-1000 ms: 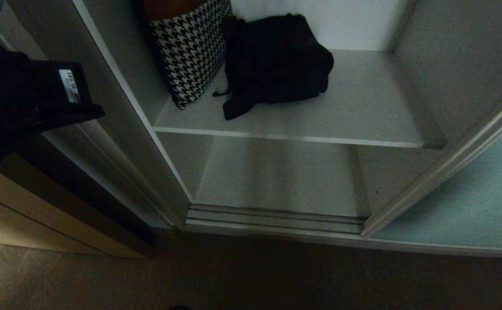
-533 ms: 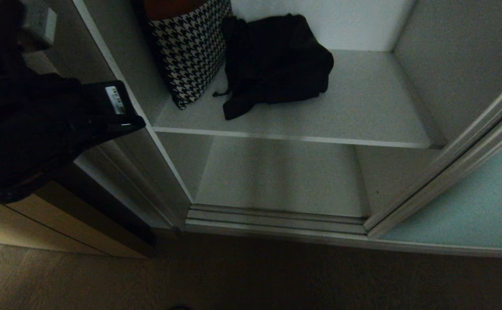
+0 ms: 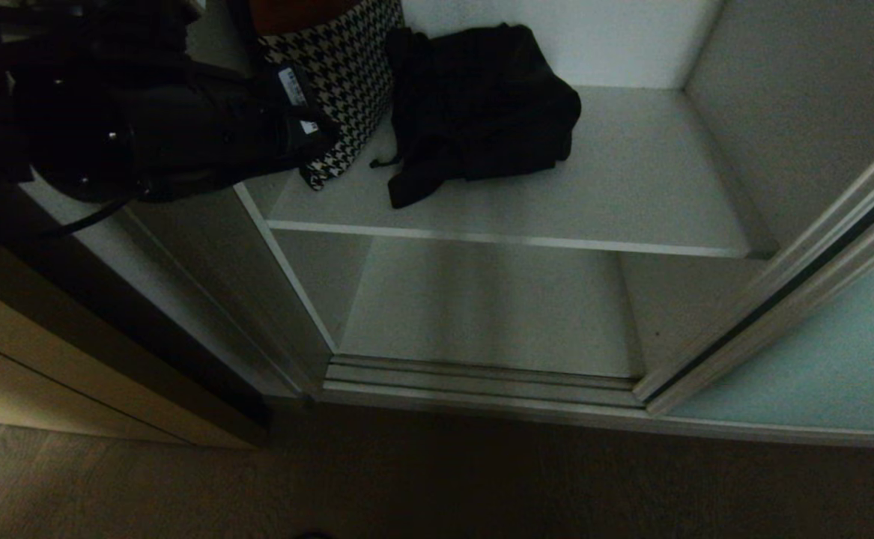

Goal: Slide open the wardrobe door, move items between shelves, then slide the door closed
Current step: Place the bag on the lower shelf

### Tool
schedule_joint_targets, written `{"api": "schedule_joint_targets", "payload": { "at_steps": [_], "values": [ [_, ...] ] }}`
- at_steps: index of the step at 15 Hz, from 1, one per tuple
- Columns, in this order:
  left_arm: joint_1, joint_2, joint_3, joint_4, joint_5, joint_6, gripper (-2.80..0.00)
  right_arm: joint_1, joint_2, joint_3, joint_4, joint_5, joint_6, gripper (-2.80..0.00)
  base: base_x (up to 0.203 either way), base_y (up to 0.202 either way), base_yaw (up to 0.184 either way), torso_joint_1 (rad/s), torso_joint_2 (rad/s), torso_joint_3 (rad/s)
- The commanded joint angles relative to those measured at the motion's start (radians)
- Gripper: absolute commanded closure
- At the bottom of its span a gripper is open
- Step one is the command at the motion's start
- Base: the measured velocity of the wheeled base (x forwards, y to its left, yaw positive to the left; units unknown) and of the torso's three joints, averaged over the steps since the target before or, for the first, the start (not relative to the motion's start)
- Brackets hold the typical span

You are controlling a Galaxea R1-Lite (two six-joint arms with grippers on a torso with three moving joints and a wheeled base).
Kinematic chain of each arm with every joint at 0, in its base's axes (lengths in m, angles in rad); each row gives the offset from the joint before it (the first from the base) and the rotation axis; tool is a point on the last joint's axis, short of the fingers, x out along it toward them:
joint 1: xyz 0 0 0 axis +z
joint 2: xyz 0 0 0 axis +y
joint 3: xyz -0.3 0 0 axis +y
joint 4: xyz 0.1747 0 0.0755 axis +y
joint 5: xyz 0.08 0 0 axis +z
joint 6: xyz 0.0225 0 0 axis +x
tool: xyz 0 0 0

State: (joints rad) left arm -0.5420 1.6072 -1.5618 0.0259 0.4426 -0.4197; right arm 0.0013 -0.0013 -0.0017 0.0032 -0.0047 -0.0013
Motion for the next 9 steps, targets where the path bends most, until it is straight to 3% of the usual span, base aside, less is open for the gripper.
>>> {"api": "schedule_joint_targets", "payload": {
  "at_steps": [1, 3, 9],
  "values": [
    [0.016, 0.104, -0.107, 0.081, -0.023, -0.063, -2.80, 0.000, 0.000, 0.000, 0.000, 0.000, 0.000, 0.00, 0.000, 0.000, 0.000, 0.000, 0.00, 0.000],
    [0.026, 0.167, -0.169, 0.115, -0.047, -0.120, -2.80, 0.000, -0.002, 0.000, 0.000, 0.000, -0.002, 0.00, 0.000, 0.000, 0.000, 0.000, 0.00, 0.000],
    [0.039, 0.352, -0.337, 0.119, -0.079, -0.206, -2.80, 0.000, -0.002, 0.000, 0.000, 0.000, 0.000, 0.00, 0.000, 0.000, 0.000, 0.000, 0.00, 0.000]
  ]
}}
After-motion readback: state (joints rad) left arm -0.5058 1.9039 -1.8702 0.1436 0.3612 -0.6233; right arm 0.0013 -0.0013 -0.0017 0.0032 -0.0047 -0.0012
